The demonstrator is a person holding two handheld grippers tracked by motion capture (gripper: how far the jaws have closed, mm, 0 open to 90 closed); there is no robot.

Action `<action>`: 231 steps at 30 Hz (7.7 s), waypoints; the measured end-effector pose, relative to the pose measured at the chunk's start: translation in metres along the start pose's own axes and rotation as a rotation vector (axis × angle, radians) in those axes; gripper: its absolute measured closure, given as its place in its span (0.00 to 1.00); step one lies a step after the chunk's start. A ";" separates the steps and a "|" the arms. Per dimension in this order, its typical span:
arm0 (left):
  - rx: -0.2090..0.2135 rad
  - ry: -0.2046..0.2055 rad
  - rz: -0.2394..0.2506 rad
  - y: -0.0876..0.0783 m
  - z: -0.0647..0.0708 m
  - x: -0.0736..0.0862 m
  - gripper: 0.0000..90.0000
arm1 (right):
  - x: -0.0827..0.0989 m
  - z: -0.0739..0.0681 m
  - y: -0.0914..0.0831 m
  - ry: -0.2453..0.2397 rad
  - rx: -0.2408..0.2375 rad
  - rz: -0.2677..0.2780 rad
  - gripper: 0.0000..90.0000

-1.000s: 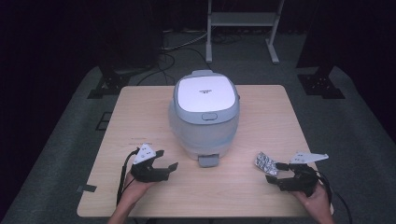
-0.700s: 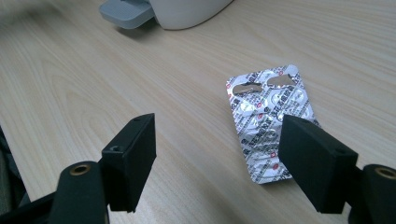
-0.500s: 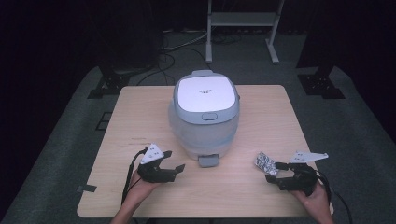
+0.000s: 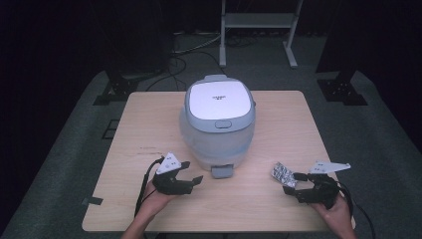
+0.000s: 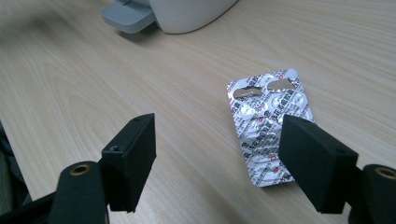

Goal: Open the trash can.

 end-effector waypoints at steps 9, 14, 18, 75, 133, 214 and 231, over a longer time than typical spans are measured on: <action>0.014 0.010 -0.007 0.008 0.004 -0.006 0.39 | 0.000 0.002 -0.002 0.003 0.001 0.005 0.29; 0.024 0.017 -0.013 0.013 0.006 -0.008 0.45 | 0.000 0.002 -0.003 0.003 0.000 0.011 0.29; 0.029 0.024 -0.021 0.017 0.008 -0.010 0.48 | 0.000 0.002 -0.001 0.001 -0.001 0.003 0.29; 0.191 0.302 0.037 -0.084 0.058 -0.141 0.95 | -0.001 0.000 -0.004 -0.019 0.000 0.009 0.29; 0.114 0.326 -0.001 -0.052 0.033 -0.191 0.97 | -0.005 -0.003 -0.006 -0.039 -0.007 0.014 0.29; -0.081 0.032 -0.014 -0.077 -0.050 -0.012 0.11 | -0.015 0.023 0.022 -0.082 0.090 -0.173 0.20; -0.089 0.044 -0.053 -0.058 -0.048 0.010 0.11 | -0.013 0.031 0.033 -0.093 0.117 -0.216 0.19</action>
Point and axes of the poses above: each handheld gripper's, and its own axes: y roughly forward along the jaws, x roughly out of its underside, z roughly to its right, the point moved 8 cm from there along y, roughly forward along the jaws, and after that the axes turned 11 degrees about -z, right-handed, at the moved point
